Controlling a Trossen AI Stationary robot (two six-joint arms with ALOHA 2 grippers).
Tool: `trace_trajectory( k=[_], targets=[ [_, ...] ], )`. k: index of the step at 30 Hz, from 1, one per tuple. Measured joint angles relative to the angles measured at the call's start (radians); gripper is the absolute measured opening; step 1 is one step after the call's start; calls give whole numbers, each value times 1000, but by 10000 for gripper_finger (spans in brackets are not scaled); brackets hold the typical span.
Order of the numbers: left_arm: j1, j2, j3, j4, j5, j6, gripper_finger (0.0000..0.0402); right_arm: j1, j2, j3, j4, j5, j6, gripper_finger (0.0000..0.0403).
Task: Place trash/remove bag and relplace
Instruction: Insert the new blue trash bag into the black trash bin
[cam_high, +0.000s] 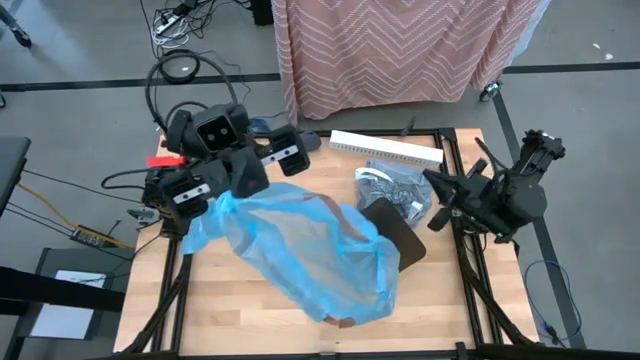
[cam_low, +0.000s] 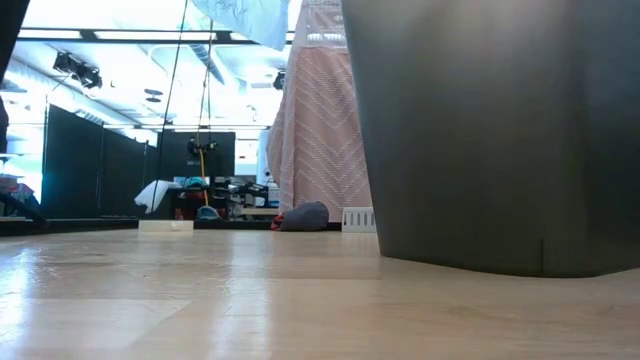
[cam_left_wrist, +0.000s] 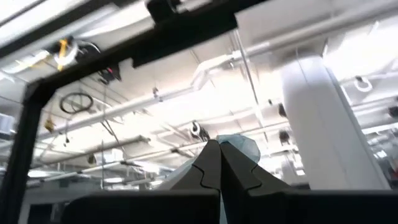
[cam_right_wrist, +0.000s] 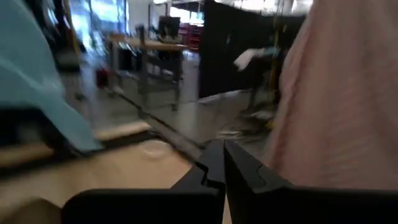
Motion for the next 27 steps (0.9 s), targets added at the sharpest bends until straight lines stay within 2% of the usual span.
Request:
trace_trajectory(
  k=[2, 3, 6, 8, 10, 11, 14, 16, 19, 22, 24, 25, 27],
  targets=[
    [9, -12, 0, -22, 30, 9, 2, 47, -4, -28, 118, -37, 99, 2],
    [12, -15, 0, -32, 45, 23, 2, 80, -8, -32, 174, -97, 137, 1],
    [23, -22, 0, -74, 80, 59, 2, 166, -11, -12, 231, -443, 184, 1],
    [32, -22, 0, -96, 124, 78, 2, 207, 11, 10, 178, -654, 244, 1],
    [43, -22, 0, -117, 166, 78, 2, 252, 49, 34, 30, -752, 343, 1],
    [48, -22, 0, -133, 184, 73, 2, 277, 72, 49, -69, -747, 436, 1],
    [59, -22, 0, -177, 229, 45, 2, 351, 131, 101, -429, -661, 874, 0],
    [64, -21, 0, -193, 259, 25, 2, 378, 184, 144, -691, -664, 1242, 0],
    [65, -21, 0, -226, 269, 27, 1, 389, 293, 207, -1063, -790, 1712, 0],
    [64, -21, 0, -229, 266, 45, 1, 353, 417, 236, -1388, -977, 2060, 0],
    [71, -24, 0, -229, 233, 58, 1, 317, 511, 230, -1508, -1160, 2173, 0],
    [76, -28, 0, -229, 210, 70, 1, 303, 547, 231, -1523, -1212, 2179, 0],
    [85, -42, 0, -231, 178, 95, 1, 284, 613, 233, -1496, -1239, 2136, 0]
  ],
)
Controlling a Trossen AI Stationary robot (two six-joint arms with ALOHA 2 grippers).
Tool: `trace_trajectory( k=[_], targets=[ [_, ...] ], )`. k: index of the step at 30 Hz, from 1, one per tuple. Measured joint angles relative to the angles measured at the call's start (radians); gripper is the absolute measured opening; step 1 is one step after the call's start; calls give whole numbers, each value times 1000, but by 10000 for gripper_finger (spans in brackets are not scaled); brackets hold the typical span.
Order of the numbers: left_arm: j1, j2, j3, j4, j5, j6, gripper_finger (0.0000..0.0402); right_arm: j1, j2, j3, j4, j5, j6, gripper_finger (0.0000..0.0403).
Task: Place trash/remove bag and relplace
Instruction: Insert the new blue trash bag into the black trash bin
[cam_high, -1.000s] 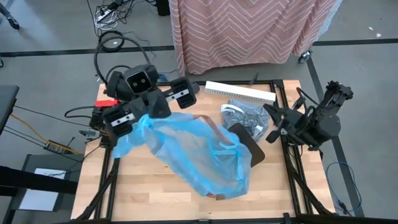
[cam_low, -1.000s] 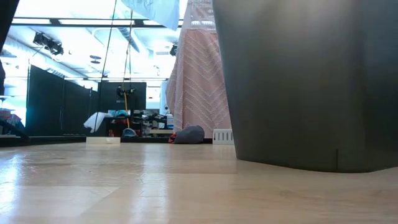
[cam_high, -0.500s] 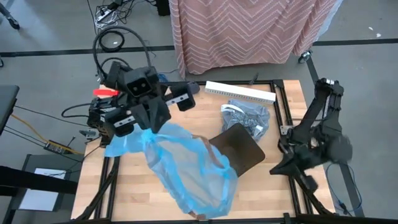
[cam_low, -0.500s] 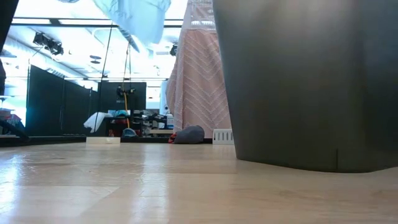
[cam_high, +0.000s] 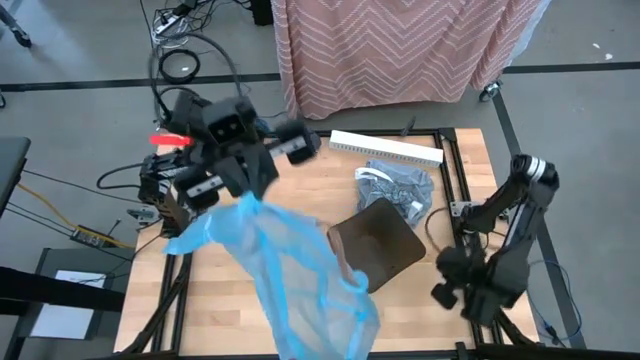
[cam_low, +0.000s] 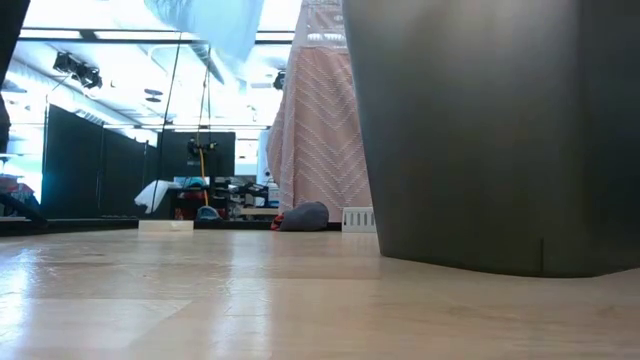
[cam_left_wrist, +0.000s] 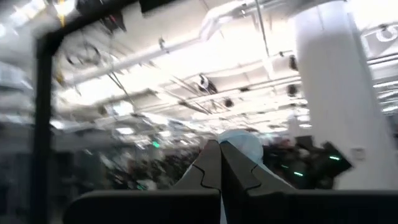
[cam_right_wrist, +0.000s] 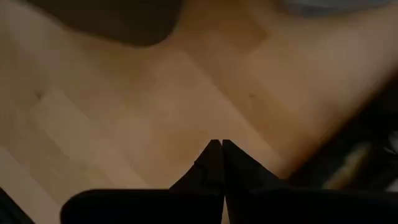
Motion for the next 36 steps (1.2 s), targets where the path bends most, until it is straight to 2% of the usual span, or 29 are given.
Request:
trace_trajectory(
  k=[5, 9, 13, 20, 31, 33, 36],
  targets=[
    [37, -53, 0, 5, -54, 76, 1, -64, 125, 1, 86, 135, -58, 0],
    [69, -81, 0, 3, -60, 89, 1, -132, 198, 1, 91, 195, -68, 0],
    [83, -103, 0, 4, -50, 67, 1, -220, 241, 0, 160, 243, -159, 0],
    [83, -126, 0, -15, -5, 60, 1, -388, 241, -2, 330, 301, -454, 0],
    [83, -126, 0, -17, -3, 62, 1, -641, 243, -3, 633, 317, -945, 0],
    [83, -126, 0, -16, -13, 63, 1, -681, 243, -3, 701, 312, -1025, 0],
    [83, -129, 0, 9, -85, 93, 1, -722, 232, -3, 762, 286, -1090, 0]
  ],
)
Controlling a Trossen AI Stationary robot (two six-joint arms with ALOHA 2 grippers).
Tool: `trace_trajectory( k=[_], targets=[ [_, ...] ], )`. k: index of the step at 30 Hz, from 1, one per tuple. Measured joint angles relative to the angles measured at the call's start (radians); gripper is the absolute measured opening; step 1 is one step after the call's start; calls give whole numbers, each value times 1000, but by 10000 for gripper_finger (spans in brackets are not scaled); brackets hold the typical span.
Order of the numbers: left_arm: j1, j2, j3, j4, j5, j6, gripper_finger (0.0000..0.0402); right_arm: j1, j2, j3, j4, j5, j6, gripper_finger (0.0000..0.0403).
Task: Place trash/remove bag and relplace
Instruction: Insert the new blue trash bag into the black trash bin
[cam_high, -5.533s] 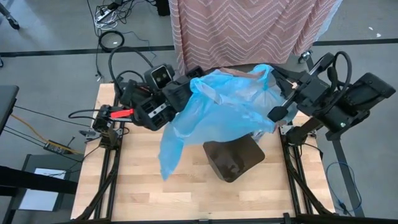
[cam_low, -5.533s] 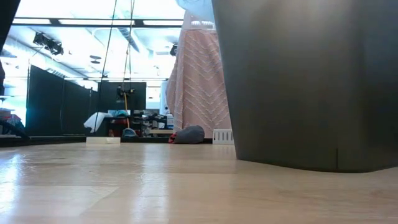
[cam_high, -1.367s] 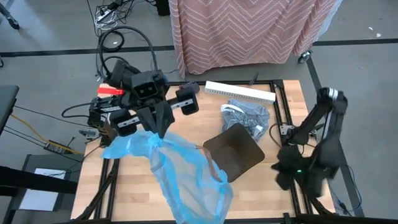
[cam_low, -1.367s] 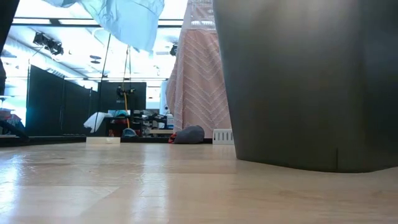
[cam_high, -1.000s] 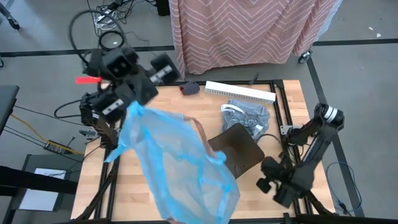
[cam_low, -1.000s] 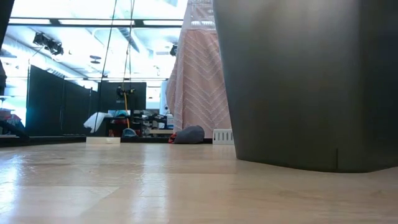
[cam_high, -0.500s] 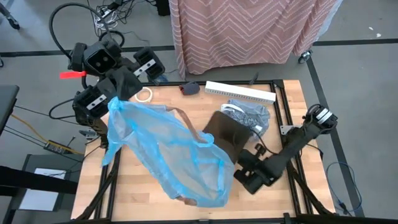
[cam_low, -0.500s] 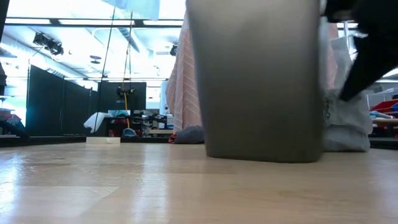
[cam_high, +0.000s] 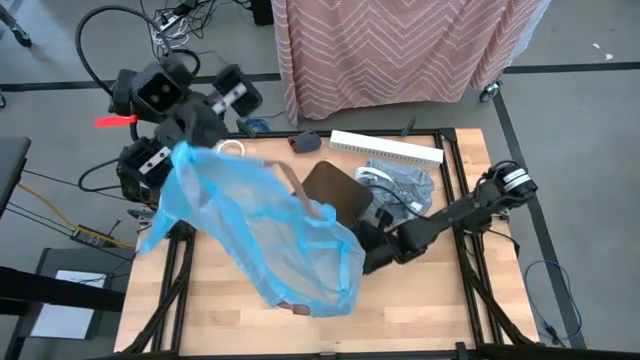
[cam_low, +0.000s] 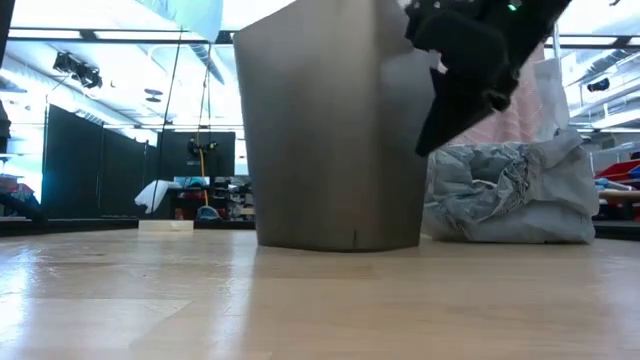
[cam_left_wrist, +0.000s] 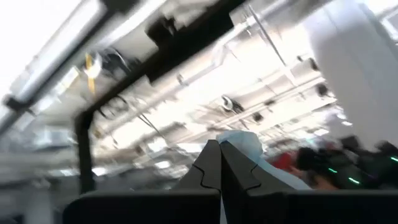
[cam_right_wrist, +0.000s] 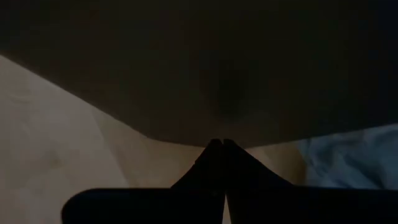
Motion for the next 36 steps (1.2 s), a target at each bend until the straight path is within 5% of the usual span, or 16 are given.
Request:
trace_trajectory(
  k=[12, 19, 24, 32, 36],
  targets=[
    [-2, 27, 1, 204, -178, 120, 1, 18, -130, 205, -136, -9, -60, 0],
    [-2, 92, 1, 327, -367, 77, 1, 32, -222, 343, -388, 79, -55, 0],
    [17, 157, 1, 350, -453, 10, 1, 29, -289, 352, -415, 176, -116, 0],
    [18, 285, 121, 430, -524, -115, 1, 29, -342, 352, -347, 246, -401, 5],
    [21, 282, 113, 426, -584, -154, 1, 21, -321, 352, -174, 207, -624, 47]
  ],
)
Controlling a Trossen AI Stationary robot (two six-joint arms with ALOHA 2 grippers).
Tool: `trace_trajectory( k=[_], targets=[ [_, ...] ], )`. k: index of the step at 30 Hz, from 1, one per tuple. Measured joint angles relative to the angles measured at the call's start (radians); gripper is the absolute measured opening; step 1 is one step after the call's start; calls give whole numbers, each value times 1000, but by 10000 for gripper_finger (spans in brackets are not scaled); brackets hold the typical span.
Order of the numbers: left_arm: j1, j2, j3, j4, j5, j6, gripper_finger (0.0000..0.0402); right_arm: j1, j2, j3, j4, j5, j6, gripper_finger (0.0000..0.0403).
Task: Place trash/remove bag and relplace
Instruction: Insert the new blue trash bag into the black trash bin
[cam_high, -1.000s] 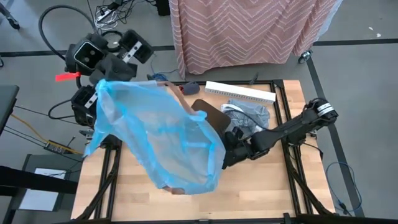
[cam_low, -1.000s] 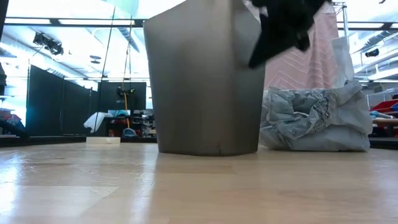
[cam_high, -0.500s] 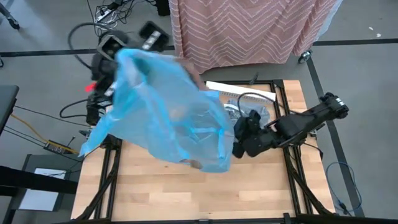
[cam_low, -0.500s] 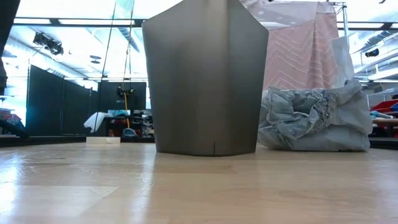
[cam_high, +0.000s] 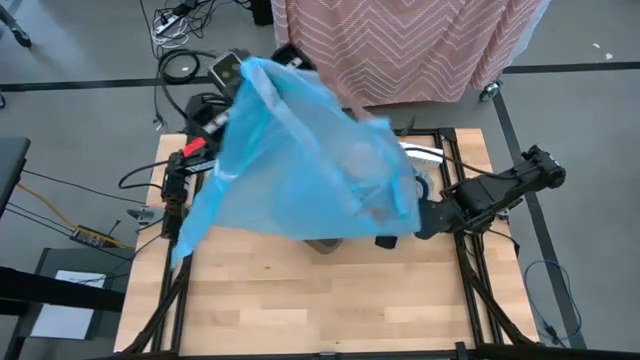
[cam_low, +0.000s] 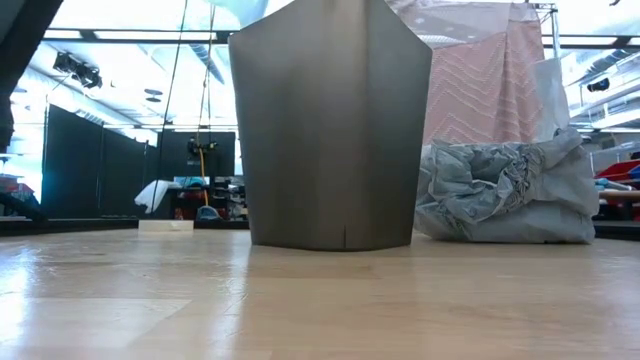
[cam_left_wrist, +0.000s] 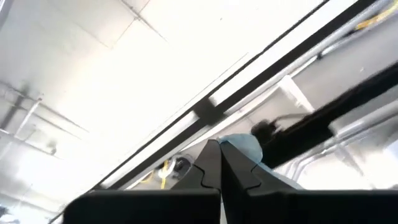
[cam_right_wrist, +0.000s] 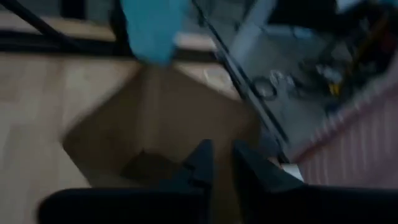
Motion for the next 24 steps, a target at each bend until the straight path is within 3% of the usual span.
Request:
trace_trajectory(
  k=[6, 11, 18, 22, 24],
  targets=[
    [-11, -29, 15, 27, 34, -38, 1, -41, 4, 0, 222, -26, -261, 165],
    [-33, -64, 14, 29, 96, -42, 1, -123, 4, 0, 414, -170, -379, 232],
    [-79, -95, 15, 40, 175, -40, 1, -271, 42, -26, 639, -401, -433, 245],
    [-89, -117, 14, 45, 229, -42, 2, -304, 87, -27, 765, -563, -441, 243],
    [-90, -126, 14, 46, 250, -42, 2, -307, 98, -29, 807, -591, -466, 243]
  ],
)
